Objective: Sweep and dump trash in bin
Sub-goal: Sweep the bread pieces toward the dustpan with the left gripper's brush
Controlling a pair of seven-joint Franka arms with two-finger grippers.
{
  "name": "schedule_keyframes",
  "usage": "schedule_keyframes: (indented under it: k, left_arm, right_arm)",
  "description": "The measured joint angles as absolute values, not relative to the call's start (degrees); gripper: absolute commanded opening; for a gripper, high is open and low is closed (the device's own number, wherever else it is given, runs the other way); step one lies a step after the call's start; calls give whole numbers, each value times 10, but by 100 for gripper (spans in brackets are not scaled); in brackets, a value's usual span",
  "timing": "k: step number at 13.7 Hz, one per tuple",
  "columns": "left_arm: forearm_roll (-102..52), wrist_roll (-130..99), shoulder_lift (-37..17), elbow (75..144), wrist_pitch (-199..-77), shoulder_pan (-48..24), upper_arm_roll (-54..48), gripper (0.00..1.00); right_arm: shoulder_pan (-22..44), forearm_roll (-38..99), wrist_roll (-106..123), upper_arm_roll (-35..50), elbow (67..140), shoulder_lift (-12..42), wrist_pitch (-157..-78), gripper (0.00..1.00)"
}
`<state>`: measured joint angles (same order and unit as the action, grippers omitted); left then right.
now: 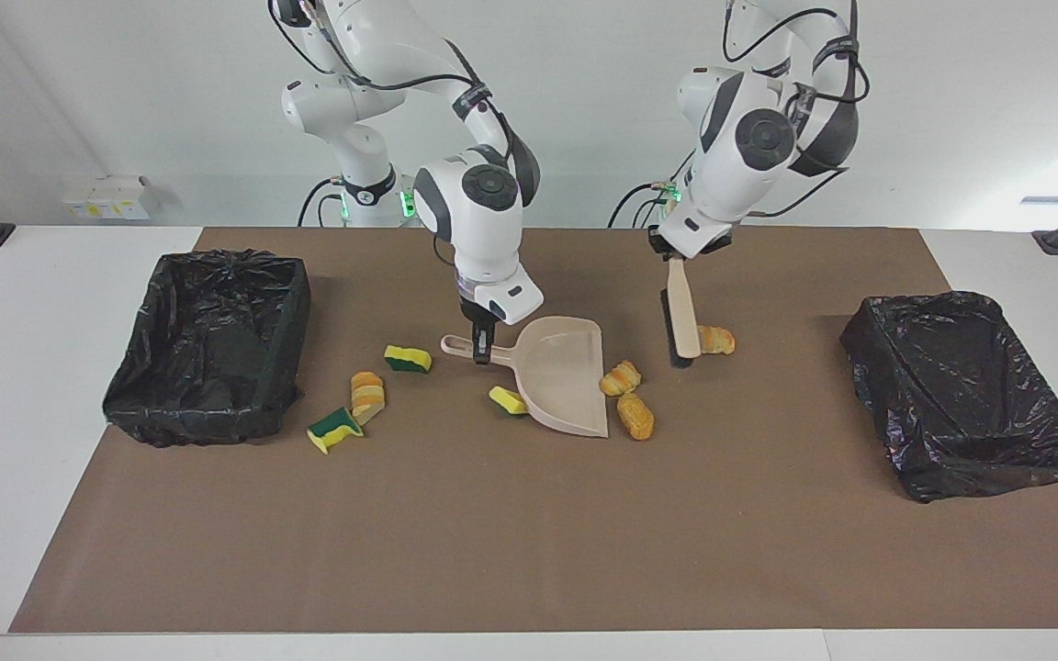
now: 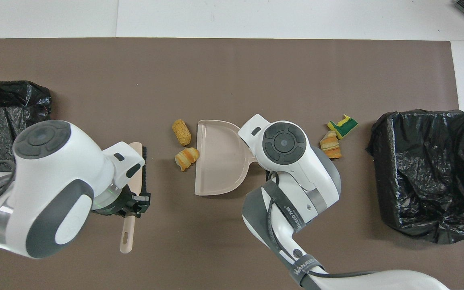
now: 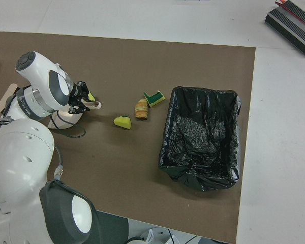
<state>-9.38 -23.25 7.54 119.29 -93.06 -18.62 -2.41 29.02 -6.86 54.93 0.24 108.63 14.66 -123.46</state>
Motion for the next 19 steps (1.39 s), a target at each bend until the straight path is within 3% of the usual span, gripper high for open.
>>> schedule_keyframes:
  k: [3, 6, 8, 11, 19]
  left_arm:
    - [-94, -297, 87, 1226, -921, -108, -21, 0]
    - [-94, -308, 86, 1307, -974, -102, -25, 0]
    - [-95, -319, 83, 1353, -1049, -133, -33, 0]
    - [-95, -325, 70, 1368, -1134, -188, -37, 0]
    - [-197, -321, 17, 1306, -1237, -330, -42, 0]
  right_arm:
    - [291, -69, 556, 3, 1087, 147, -1239, 0]
    - [291, -69, 583, 2, 1095, 150, -1263, 0]
    - [291, -69, 583, 2, 1097, 151, -1266, 0]
    - [294, -69, 583, 3, 1097, 151, -1266, 0]
    - [299, -69, 572, 2, 1096, 159, -1281, 0]
